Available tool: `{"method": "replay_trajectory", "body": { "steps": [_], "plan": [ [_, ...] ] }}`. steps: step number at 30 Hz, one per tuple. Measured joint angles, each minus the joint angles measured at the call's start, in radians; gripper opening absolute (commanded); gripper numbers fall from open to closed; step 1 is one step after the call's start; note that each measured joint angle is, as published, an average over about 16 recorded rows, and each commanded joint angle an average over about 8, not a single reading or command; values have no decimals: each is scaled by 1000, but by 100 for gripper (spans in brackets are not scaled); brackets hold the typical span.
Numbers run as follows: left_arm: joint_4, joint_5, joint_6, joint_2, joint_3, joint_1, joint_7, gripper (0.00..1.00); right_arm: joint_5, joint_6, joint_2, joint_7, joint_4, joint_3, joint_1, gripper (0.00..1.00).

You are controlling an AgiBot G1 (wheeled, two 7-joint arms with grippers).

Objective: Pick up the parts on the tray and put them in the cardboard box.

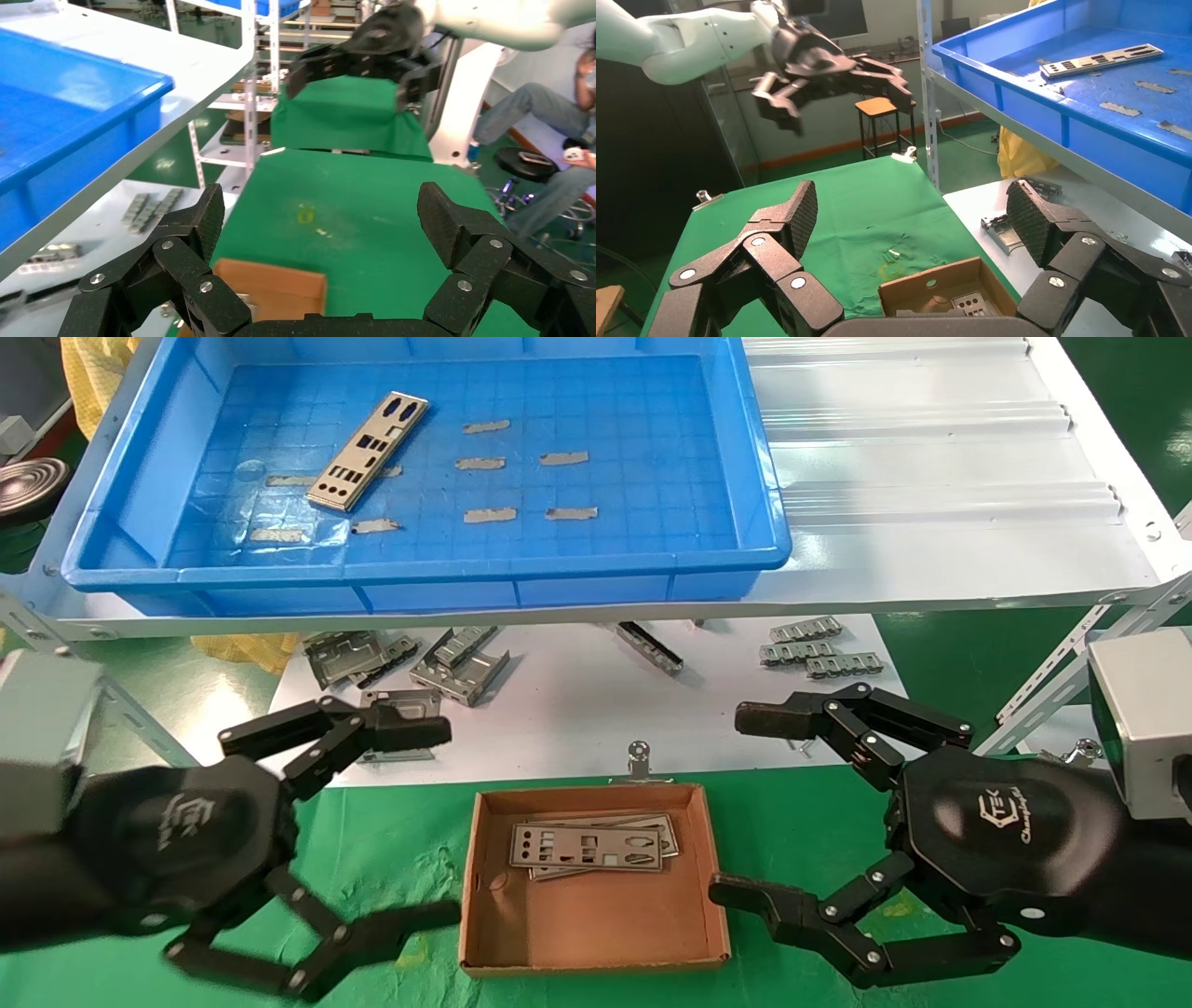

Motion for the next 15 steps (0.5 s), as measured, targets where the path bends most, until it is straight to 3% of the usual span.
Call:
{"method": "replay_trajectory", "body": {
  "steps": [15],
  "plan": [
    [-98, -39, 0, -53, -36, 48, -48, 100, 0, 0, 0, 0, 0, 0, 0, 100]
  ]
}}
